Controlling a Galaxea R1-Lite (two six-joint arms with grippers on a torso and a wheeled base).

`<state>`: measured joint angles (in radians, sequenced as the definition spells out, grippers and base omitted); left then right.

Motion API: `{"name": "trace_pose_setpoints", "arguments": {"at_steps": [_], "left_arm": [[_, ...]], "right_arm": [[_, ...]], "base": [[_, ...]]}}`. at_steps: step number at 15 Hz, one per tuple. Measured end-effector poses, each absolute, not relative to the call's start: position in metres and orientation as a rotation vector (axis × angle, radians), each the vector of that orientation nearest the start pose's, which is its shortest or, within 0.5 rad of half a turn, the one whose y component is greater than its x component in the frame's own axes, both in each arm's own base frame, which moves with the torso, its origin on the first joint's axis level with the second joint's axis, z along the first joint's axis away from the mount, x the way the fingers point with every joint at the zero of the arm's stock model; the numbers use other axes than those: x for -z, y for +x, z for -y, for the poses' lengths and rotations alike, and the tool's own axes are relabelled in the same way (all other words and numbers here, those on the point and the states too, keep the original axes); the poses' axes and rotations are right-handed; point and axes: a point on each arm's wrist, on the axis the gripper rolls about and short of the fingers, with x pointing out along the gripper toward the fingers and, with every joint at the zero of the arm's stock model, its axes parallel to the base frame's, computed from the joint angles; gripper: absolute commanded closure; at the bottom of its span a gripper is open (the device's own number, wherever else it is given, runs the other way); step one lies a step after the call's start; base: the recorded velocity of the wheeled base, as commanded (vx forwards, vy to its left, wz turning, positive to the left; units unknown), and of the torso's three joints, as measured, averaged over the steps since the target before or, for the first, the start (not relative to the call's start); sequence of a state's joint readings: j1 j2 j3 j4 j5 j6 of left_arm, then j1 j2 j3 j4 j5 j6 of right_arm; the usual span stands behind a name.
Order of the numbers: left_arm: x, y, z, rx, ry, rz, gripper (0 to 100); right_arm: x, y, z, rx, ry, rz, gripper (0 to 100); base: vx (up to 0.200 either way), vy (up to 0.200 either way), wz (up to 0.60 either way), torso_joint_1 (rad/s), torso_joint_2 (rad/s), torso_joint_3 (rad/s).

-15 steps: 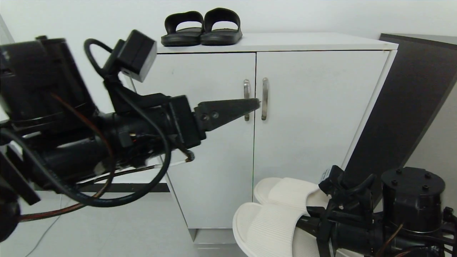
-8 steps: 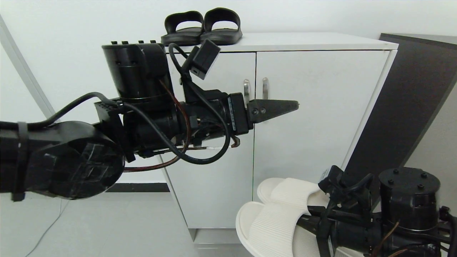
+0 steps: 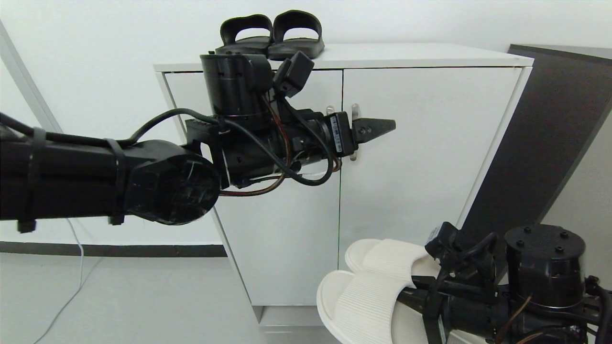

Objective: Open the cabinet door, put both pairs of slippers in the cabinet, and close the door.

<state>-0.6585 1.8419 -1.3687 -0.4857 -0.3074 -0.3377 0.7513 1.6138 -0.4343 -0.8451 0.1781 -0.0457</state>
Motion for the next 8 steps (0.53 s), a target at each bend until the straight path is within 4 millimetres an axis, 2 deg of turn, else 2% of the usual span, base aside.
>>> {"name": "trace_pose_setpoints", "arguments": {"at_steps": [4, 8], "left_arm": [[-0.276, 0.301, 0.238, 0.899, -0.288, -0.14, 0], [-0.282, 0.311, 0.24, 0.892, -0.287, -0.15, 0]], "right_arm": [[-0.133, 0.177, -0.171, -0.928, -0.14, -0.312, 100], [-0.133, 0.176, -0.17, -0.928, -0.141, -0.314, 100]], "base": [[0.0, 0.0, 0.0, 0.0, 0.0, 0.0], [0.0, 0.0, 0.0, 0.0, 0.0, 0.0]]}}
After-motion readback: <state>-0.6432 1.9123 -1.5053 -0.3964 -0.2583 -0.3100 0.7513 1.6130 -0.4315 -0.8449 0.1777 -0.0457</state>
